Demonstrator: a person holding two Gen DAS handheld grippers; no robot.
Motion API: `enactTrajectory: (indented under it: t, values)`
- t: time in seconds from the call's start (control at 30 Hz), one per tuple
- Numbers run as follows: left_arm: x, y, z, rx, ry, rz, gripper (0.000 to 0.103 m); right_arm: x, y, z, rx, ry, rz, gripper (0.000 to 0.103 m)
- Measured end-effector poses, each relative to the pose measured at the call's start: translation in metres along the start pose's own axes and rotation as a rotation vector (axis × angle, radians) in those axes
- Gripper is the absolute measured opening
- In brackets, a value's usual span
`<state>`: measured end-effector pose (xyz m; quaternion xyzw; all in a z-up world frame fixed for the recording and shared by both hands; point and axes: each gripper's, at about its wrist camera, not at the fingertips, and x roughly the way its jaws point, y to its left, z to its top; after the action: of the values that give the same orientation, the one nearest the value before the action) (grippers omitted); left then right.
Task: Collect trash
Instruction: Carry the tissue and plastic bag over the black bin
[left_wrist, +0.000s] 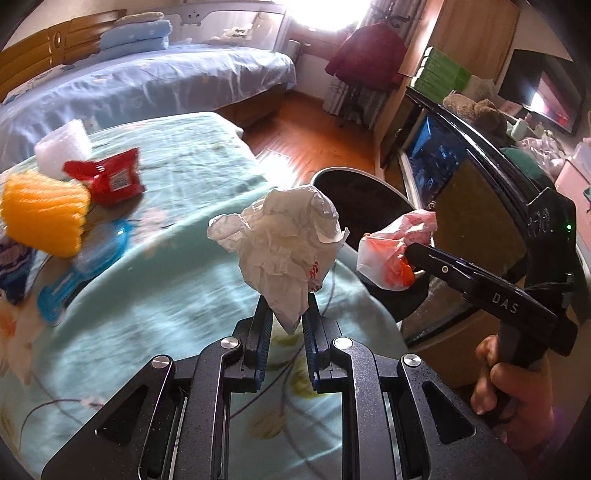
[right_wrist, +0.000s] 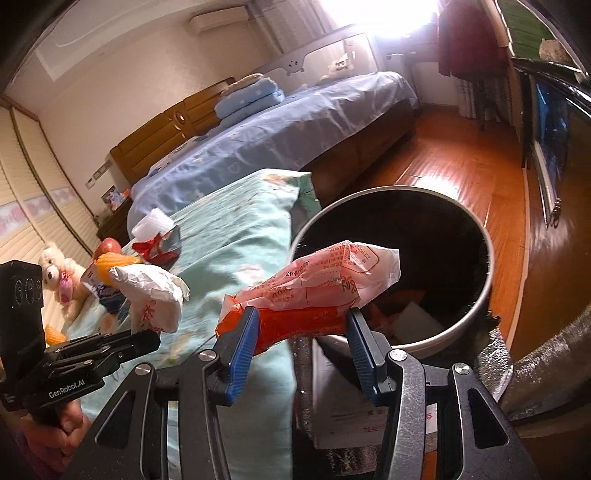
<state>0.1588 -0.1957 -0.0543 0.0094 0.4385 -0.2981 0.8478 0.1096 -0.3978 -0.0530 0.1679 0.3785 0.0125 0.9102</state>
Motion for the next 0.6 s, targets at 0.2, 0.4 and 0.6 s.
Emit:
enactTrajectory:
  t: [0.2, 0.4, 0.6]
  values:
    - [0.012, -0.017, 0.012, 0.032, 0.008, -0.013, 0.015, 0.000, -0.016, 0.008, 0.017, -0.010, -0.030, 0.049]
    - [0.027, -0.029, 0.022, 0.053, 0.024, -0.028, 0.015, 0.002, -0.033, 0.015, 0.038, -0.016, -0.060, 0.049]
    - [0.042, -0.039, 0.029, 0.061, 0.046, -0.046, 0.015, 0.007, -0.046, 0.021, 0.051, -0.017, -0.083, 0.049]
